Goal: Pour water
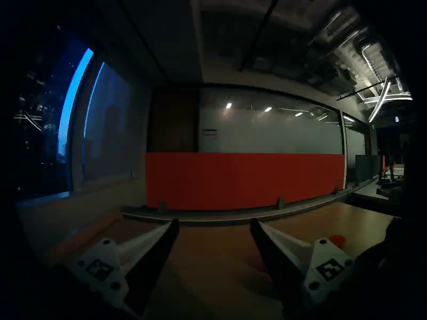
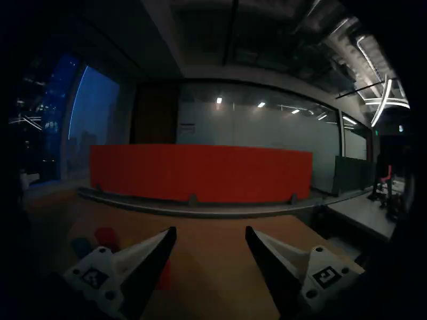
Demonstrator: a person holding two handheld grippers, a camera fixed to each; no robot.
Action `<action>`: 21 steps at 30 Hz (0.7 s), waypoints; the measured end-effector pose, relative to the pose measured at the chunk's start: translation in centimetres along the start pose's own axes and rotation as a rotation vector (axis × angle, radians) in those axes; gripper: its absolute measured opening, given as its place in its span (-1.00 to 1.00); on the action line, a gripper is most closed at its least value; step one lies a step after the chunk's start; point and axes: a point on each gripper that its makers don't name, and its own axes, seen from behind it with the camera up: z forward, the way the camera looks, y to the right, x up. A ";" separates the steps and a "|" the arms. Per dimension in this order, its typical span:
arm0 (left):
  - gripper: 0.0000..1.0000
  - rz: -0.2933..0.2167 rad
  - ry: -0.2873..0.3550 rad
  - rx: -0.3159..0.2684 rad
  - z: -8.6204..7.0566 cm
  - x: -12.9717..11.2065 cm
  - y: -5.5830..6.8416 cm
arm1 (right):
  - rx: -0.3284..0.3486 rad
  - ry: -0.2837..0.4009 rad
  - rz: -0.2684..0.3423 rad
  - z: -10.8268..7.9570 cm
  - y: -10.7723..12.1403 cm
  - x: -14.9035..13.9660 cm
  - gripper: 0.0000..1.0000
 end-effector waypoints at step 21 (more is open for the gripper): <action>0.97 -0.020 -0.057 -0.157 3.4 3.6 2.6 | 0.134 0.005 0.057 1.2 -2.6 5.6 1.00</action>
